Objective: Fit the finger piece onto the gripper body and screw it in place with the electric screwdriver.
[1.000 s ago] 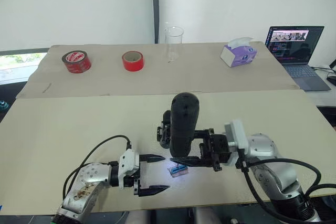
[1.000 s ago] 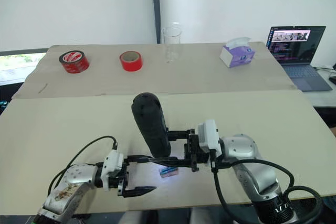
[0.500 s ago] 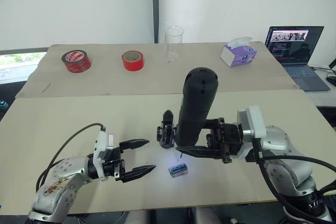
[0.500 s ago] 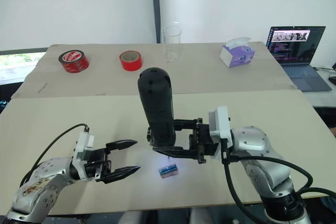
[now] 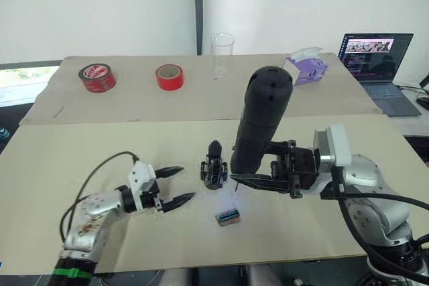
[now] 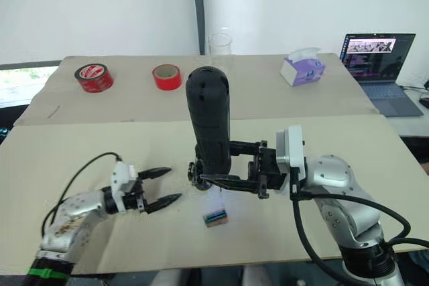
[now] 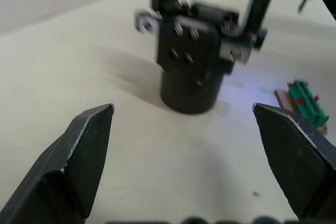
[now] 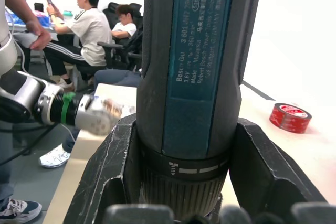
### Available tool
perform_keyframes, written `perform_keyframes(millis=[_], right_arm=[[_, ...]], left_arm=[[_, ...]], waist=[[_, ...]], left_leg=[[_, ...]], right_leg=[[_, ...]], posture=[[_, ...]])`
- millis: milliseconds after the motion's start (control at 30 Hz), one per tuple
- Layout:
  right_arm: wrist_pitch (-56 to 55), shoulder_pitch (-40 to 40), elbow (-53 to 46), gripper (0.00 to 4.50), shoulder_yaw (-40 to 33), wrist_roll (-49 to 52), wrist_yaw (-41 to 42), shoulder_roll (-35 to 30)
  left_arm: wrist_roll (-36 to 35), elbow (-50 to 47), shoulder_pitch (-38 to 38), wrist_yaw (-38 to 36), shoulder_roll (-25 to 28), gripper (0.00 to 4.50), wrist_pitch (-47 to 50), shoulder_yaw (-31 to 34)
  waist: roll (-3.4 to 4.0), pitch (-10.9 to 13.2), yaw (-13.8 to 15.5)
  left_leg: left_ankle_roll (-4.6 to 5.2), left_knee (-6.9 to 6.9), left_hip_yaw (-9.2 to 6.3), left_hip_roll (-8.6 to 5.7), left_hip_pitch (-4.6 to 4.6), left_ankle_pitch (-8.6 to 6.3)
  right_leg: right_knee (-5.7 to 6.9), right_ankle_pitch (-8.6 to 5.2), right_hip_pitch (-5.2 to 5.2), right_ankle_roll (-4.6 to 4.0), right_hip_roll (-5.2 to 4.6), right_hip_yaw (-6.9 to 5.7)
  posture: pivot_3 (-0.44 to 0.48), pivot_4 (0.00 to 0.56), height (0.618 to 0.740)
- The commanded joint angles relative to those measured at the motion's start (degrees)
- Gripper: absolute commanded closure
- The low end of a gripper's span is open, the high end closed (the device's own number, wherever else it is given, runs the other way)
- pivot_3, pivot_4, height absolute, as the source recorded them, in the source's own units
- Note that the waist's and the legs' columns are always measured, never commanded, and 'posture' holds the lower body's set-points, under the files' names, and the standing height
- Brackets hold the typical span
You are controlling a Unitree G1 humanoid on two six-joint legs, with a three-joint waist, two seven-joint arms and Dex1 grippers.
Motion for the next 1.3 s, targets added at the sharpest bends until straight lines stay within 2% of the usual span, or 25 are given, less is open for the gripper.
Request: perform_keyframes(millis=[33,367,633,733,767,800,833,1167,1300], right_arm=[[-0.76,-1.56,-0.66,2.57,-1.2,0.89,-0.08,0.38],[-0.97,-1.43,-0.32,2.57,-1.0,-0.03,0.02,0.25],[-1.18,-0.85,-0.31,2.57,-1.14,-0.75,0.31,0.04],[-1.15,-0.54,-0.47,2.57,-1.39,-0.75,0.46,-0.16],[-1.14,-0.49,-0.48,2.57,-1.45,-0.78,0.5,-0.19],[-0.95,-0.33,-0.66,2.57,-1.74,-0.6,0.58,-0.43],[-0.81,-0.21,-0.78,2.57,-1.95,-0.47,0.63,-0.58],[2.71,2.1,-3.27,2.57,-5.1,3.84,1.0,-4.85],[3.26,2.59,-3.92,2.57,-5.64,4.33,0.67,-5.52]], left_arm=[[3.02,2.39,-3.18,0.76,-2.4,0.02,-3.65,-2.35],[6.61,7.48,-8.63,4.24,-9.01,0.02,-4.59,-5.7],[7.19,9.54,-10.13,3.18,-9.24,0.02,-4.45,-6.35],[8.21,12.38,-11.33,1.91,-8.31,0.82,-5.93,-6.44],[8.34,13.17,-11.69,1.55,-8.12,1.22,-6.37,-6.4],[8.32,14.76,-12.62,0.24,-7.77,1.82,-7.4,-6.43],[8.28,15.96,-13.3,-0.71,-7.55,2.18,-8.22,-6.46],[9.33,35.59,-25.48,-16.39,-8.82,2.22,-20.03,-8.64],[11.72,42.52,-29.41,-16.2,-9.71,2.22,-24.28,-9.01]], waist=[[0.0,0.0,0.13],[0.0,0.0,0.31],[0.0,0.0,0.24],[0.0,0.0,0.28],[0.0,0.0,0.26],[0.0,0.0,0.25],[0.0,0.0,0.25],[0.0,0.0,0.53],[-0.01,0.0,0.89]], left_leg=[[0.0,0.0,-0.01,0.0,0.0,0.0],[0.0,0.03,-0.05,0.0,0.01,0.01],[0.01,0.17,-0.1,0.01,-0.04,0.0],[0.02,0.24,-0.11,0.01,-0.06,0.0],[0.02,0.26,-0.11,0.01,-0.06,0.0],[0.03,0.29,-0.12,0.01,-0.07,-0.01],[0.03,0.3,-0.12,0.01,-0.07,-0.01],[0.08,0.46,-0.19,-0.01,-0.21,-0.04],[0.1,0.49,-0.21,-0.03,-0.25,-0.05]], right_leg=[[0.02,0.0,0.0,0.0,0.0,-0.01],[0.04,0.03,0.04,0.02,-0.03,-0.02],[0.06,0.05,0.05,0.04,-0.02,-0.07],[0.07,0.05,0.07,0.05,-0.02,-0.07],[0.08,0.05,0.07,0.05,-0.02,-0.08],[0.08,0.05,0.08,0.05,-0.02,-0.09],[0.08,0.05,0.08,0.05,-0.02,-0.09],[0.03,0.07,0.1,0.04,-0.02,-0.25],[0.03,0.08,0.1,0.07,-0.03,-0.27]], posture=[[0.0,0.15,0.74],[0.0,0.15,0.74],[0.0,0.15,0.74],[0.0,0.15,0.74],[0.0,0.15,0.74],[0.0,0.15,0.74],[0.0,0.15,0.74],[0.0,0.15,0.74],[0.0,0.15,0.74]])
